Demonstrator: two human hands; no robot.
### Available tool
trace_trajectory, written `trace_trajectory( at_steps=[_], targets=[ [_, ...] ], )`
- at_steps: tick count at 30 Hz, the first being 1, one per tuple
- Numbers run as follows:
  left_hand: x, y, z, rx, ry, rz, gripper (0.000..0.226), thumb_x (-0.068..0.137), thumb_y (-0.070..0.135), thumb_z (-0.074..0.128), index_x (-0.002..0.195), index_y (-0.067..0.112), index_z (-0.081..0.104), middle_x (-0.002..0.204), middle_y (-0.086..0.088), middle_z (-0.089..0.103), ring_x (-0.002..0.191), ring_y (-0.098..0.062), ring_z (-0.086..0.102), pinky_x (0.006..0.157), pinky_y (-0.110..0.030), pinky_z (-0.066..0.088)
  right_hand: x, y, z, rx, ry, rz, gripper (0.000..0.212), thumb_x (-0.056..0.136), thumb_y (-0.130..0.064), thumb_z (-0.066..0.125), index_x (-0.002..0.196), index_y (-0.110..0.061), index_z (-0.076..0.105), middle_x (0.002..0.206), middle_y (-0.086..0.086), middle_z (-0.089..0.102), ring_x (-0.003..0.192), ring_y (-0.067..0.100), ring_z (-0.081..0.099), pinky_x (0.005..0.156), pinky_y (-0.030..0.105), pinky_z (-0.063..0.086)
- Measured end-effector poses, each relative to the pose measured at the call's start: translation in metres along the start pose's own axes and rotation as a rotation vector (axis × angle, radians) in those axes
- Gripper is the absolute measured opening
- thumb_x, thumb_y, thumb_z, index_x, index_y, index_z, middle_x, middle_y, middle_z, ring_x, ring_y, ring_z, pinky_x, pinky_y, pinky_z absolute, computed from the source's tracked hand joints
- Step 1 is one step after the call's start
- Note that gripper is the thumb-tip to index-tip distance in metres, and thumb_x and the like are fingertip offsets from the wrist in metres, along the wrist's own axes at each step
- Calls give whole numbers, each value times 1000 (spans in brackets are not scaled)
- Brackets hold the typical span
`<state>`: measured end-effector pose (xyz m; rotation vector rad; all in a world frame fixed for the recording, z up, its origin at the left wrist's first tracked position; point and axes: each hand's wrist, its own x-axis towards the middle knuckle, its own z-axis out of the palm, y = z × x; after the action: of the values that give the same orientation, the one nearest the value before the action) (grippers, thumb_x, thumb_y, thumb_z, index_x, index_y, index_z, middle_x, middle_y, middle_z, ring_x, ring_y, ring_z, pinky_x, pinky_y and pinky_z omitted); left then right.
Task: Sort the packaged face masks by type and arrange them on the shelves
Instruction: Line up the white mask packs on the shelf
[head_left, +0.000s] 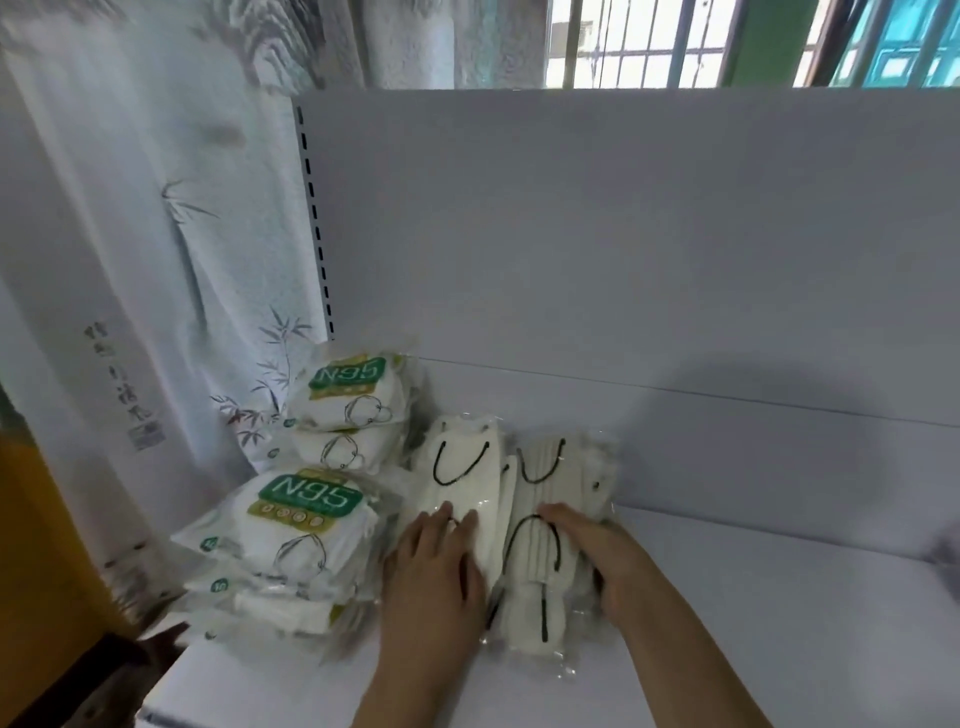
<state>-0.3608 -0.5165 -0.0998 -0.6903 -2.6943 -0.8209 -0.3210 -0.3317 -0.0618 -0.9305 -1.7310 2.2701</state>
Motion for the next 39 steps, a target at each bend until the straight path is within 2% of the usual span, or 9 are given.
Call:
trace_trajectory(
  at_steps=[4, 10, 15, 19, 23, 26, 30, 36, 39],
  targets=[
    [-2, -2, -1, -16, 36, 20, 54, 89, 37, 34, 136, 32, 59, 142, 1, 57, 132, -26, 51, 101, -49, 50, -1, 2, 6, -67, -2, -61, 54, 70, -29, 87, 117, -14, 65, 105, 7, 74, 95, 24, 71, 89, 43, 57],
    [6, -13, -13, -65, -15, 28, 61, 89, 48, 27, 137, 29, 60, 143, -4, 55, 131, -29, 51, 106, -41, 43, -31, -11, -47, -11, -75, 28, 29, 88, -24, 71, 104, 0, 68, 78, 12, 75, 71, 24, 70, 48, 22, 53],
    [20, 2, -35, 37, -113, 9, 52, 96, 42, 45, 145, 26, 50, 154, -4, 41, 140, -27, 39, 112, -39, 37, -59, -35, -103, 225, -69, -46, 36, 91, -31, 62, 112, -3, 68, 108, 18, 73, 99, 33, 70, 92, 45, 53],
    [15, 50, -45, -197, 95, 39, 54, 92, 28, 69, 143, 23, 53, 149, 3, 48, 138, -19, 44, 112, -35, 39, -81, -47, -125, 335, -115, -191, 38, 90, -31, 59, 117, -7, 66, 116, 16, 71, 104, 29, 69, 89, 45, 55],
    [4, 124, -58, -920, -428, -167, 70, 70, 68, 55, 134, 43, 46, 115, 34, 58, 101, 18, 57, 82, -6, 46, -87, -40, -127, 276, -168, -311, 78, 62, -44, 88, 127, -10, 62, 123, 14, 68, 112, 28, 66, 88, 40, 57],
    [1, 138, -40, -1094, -690, -161, 69, 68, 78, 66, 126, 40, 57, 113, 26, 70, 107, 8, 64, 94, -18, 51, -87, -28, -125, 145, -151, -378, 104, 45, -49, 94, 134, -12, 54, 123, 9, 68, 113, 24, 66, 89, 34, 57],
    [-2, 140, -21, -1095, -690, -200, 83, 57, 53, 93, 128, 32, 55, 112, 16, 74, 105, -3, 70, 94, -26, 55, -87, -15, -133, 144, -133, -361, 103, 43, -51, 94, 131, -16, 54, 119, 6, 71, 109, 24, 68, 81, 33, 59],
    [6, 149, -9, -981, -546, -147, 70, 68, 20, 93, 126, 29, 55, 105, 12, 76, 95, -8, 74, 83, -30, 60, -85, -15, -139, 29, -91, -398, 106, 44, -54, 93, 133, -15, 51, 121, 6, 70, 110, 25, 67, 88, 39, 57],
    [17, 154, -17, -864, -477, 25, 65, 70, 19, 91, 120, 36, 52, 98, 26, 70, 88, 1, 71, 68, -18, 57, -94, -29, -171, -66, 141, -497, 90, 63, -51, 86, 138, -19, 48, 138, 3, 58, 119, 15, 60, 101, 38, 47]
  ],
)
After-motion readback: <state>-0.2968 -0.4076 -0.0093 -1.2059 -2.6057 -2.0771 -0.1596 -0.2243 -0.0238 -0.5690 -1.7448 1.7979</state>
